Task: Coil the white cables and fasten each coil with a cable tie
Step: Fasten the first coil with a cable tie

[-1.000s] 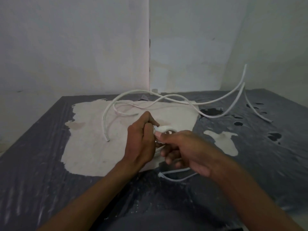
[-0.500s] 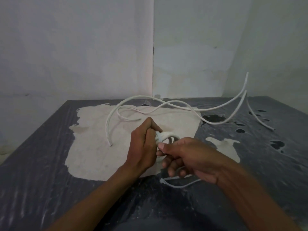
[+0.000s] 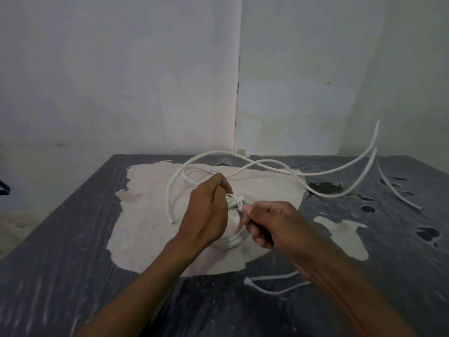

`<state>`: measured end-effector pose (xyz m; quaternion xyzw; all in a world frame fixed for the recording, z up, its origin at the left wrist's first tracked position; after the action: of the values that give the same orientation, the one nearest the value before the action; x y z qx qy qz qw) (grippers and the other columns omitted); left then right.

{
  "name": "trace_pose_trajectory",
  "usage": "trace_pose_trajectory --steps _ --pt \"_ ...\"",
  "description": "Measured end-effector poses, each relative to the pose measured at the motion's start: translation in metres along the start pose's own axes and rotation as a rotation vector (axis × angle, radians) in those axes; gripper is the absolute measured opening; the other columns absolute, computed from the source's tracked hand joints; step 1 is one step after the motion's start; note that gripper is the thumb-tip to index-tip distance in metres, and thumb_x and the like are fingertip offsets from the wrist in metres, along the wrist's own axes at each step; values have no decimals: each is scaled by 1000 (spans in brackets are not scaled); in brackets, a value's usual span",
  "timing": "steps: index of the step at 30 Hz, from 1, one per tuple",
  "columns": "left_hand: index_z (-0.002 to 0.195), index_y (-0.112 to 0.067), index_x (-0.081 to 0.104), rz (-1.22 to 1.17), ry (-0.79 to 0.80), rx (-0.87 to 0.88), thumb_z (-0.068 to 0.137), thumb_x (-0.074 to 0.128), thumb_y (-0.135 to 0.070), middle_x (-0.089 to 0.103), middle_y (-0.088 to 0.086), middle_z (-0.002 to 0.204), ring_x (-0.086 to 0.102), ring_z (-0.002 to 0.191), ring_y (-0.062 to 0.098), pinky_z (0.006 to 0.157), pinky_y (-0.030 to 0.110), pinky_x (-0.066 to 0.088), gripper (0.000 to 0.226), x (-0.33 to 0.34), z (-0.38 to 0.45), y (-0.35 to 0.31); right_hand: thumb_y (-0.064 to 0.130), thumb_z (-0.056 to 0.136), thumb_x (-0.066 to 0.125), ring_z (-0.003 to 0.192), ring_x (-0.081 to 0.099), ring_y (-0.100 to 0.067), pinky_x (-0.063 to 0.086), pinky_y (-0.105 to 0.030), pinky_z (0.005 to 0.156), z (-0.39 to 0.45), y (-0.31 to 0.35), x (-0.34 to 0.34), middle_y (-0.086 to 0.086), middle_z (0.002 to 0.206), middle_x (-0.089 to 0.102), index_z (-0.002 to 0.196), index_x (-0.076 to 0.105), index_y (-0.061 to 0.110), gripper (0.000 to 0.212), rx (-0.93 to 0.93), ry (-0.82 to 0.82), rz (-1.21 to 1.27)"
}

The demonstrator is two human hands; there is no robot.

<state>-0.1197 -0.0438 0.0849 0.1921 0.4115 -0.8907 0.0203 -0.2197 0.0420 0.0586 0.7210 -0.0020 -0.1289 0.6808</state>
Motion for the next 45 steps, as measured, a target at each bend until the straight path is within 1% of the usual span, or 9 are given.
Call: trace_pose_trajectory --steps 5,13,20,23,30,35,38,42,45 --pt "71 -16 46 57 4 -22 97 33 -4 48 -3 59 45 55 4 49 14 35 31 1 0 4 22 96 55 42 40 -4 35 -15 43 6 21 0 7 46 48 66 67 13 33 -37 -54 -28" --pt "80 -16 49 6 8 -44 93 32 -1 48 1 61 42 53 5 48 18 34 26 2 -2 2 24 95 55 45 36 -10 32 -22 46 -13 2 10 4 47 44 61 66 18 37 -108 -55 -33" --pt "89 -22 45 -7 75 29 88 27 -16 46 4 54 41 46 7 43 18 31 19 6 -10 -4 31 97 50 52 54 -13 40 -22 46 -10 -8 19 -1 61 61 74 69 14 34 151 86 -23" --pt "91 -21 44 -13 65 39 89 27 -18 43 0 50 40 44 7 42 18 31 18 5 -9 -6 32 96 54 50 54 -9 40 -20 46 -9 -8 18 2 59 61 77 70 14 31 184 80 5" --pt "96 -20 42 -102 70 -33 86 31 -20 42 -4 48 38 46 10 47 44 37 15 11 -12 -3 18 93 58 40 34 -3 30 -16 38 2 10 2 8 48 40 70 65 11 25 143 16 264" --pt "98 -17 41 -12 -20 10 87 28 -17 40 -2 48 38 41 7 40 18 28 17 4 -13 -11 22 94 57 41 36 -6 33 -16 41 -7 5 5 5 48 42 61 66 15 35 55 16 116" --pt "95 -23 40 9 -33 36 87 27 -15 39 3 50 39 42 9 39 24 27 17 6 -16 -18 28 95 56 42 39 -7 36 -16 44 -21 -1 5 4 46 46 61 66 14 37 -23 -25 -31" --pt "94 -24 40 1 -26 47 87 28 -13 36 1 48 37 42 11 40 33 28 17 8 -17 -17 29 95 57 42 39 -9 36 -18 44 -28 -13 4 5 45 45 61 64 16 37 -45 -34 -51" --pt "96 -20 40 21 -4 51 88 29 -11 36 -1 47 38 42 10 40 29 29 17 12 -17 -18 28 95 57 42 41 -9 37 -18 45 -27 -15 2 3 46 46 61 67 15 38 -14 -8 -35"
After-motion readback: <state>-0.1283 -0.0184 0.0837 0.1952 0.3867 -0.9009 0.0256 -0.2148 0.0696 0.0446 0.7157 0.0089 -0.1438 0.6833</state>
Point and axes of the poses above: each hand's wrist, its own z-axis towards the middle knuckle, its own x-axis out of the palm, y = z × x, the point moved 10 cm from there along z, towards the middle knuckle
